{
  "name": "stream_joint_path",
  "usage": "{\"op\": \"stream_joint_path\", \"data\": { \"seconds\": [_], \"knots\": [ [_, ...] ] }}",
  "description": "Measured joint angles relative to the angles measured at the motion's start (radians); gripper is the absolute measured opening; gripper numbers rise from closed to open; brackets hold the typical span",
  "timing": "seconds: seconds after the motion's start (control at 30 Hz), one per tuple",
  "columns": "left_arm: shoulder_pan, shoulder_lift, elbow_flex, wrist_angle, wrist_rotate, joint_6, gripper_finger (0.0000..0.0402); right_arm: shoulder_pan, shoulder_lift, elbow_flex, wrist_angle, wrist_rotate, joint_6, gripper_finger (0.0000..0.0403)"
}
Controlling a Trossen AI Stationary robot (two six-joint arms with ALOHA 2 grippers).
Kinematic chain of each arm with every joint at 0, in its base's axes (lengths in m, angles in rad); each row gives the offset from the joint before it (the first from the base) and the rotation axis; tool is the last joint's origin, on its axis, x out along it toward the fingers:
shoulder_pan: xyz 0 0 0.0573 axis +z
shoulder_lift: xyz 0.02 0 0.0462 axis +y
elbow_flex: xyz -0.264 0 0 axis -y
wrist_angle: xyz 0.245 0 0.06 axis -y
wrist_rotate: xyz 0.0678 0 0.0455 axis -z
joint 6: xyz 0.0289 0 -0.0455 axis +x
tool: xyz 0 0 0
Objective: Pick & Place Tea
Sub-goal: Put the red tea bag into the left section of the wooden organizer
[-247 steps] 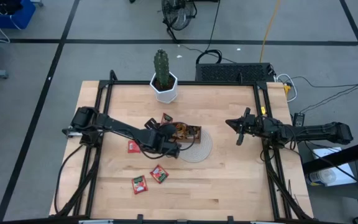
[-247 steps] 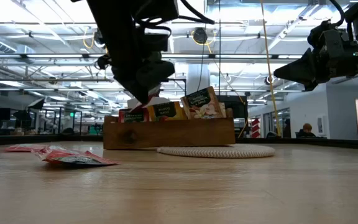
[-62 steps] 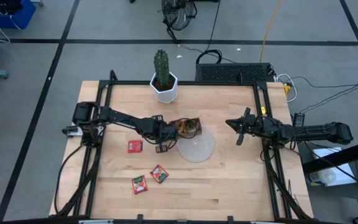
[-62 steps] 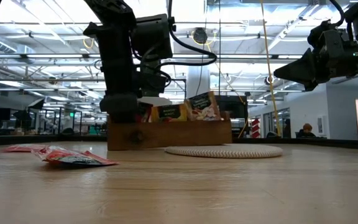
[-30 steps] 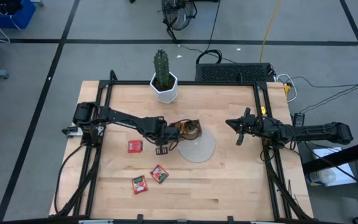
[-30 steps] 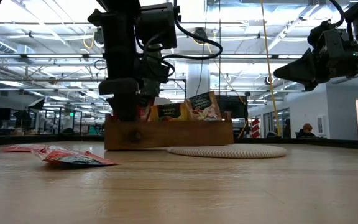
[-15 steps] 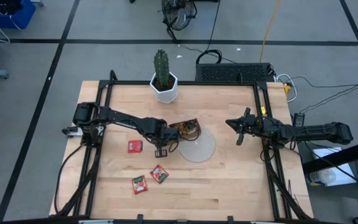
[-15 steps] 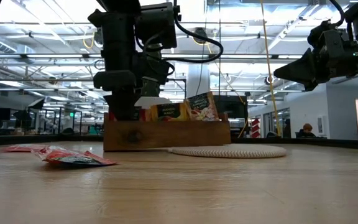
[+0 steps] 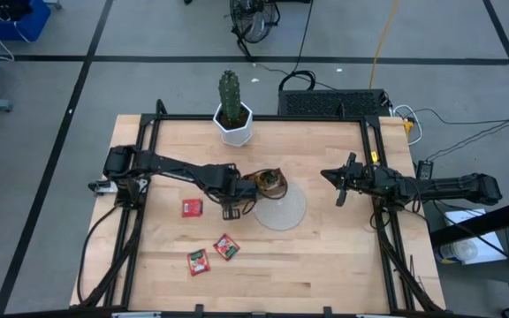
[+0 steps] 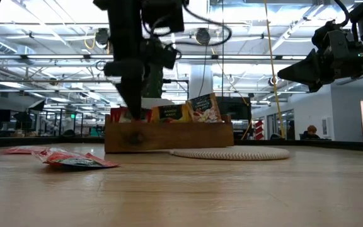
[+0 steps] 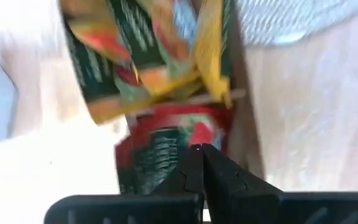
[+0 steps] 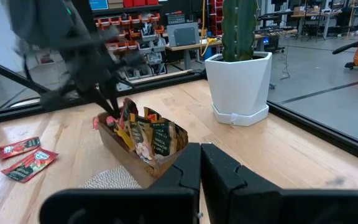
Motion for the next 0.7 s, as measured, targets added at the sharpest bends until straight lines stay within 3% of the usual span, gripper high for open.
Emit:
{"op": "stream_joint_path", "data": {
  "seconds": [0.23,0.33,0.53,0.7],
  "knots": [
    [-0.027,0.0,0.073,-0.048,0.0,0.017,0.0012,0.0,0.0,0.0,0.0,0.0,0.0,0.0],
    [-0.036,-0.009,0.073,-0.144,0.001,-0.01,0.0004,0.0,0.0,0.0,0.0,0.0,0.0,0.0],
    [-0.086,-0.095,0.048,-0.325,0.033,-0.17,0.0003,0.0,0.0,0.0,0.0,0.0,0.0,0.0],
    [-0.119,-0.229,-0.107,-0.32,0.064,-0.426,0.0035,0.0,0.0,0.0,0.0,0.0,0.0,0.0]
  ]
}}
